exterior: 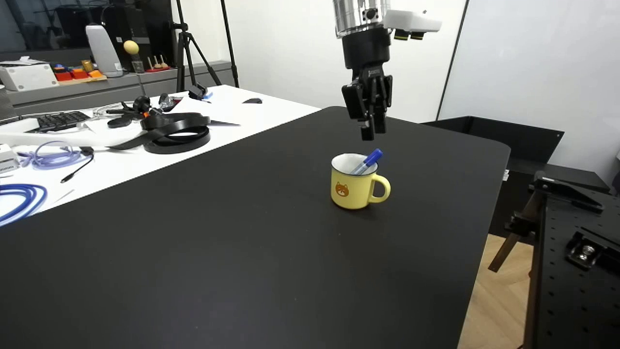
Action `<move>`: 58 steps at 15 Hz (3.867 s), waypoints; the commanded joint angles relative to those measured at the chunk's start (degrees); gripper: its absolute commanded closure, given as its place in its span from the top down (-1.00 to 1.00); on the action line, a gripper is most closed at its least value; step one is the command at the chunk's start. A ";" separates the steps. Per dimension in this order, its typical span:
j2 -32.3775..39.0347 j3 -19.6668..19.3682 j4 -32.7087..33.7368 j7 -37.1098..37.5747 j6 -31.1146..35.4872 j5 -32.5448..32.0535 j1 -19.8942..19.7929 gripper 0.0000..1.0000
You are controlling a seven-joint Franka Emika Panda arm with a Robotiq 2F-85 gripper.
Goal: Remove the marker from the mug cup and place it on the table
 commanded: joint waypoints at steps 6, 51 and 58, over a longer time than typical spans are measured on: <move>2.94 -0.40 0.93 -0.90 -0.48 0.59 -2.25 1.00; 9.46 -0.20 7.23 -0.20 2.76 -1.12 -1.78 0.49; 10.79 -0.04 8.16 -0.50 2.25 -1.10 -1.82 -0.37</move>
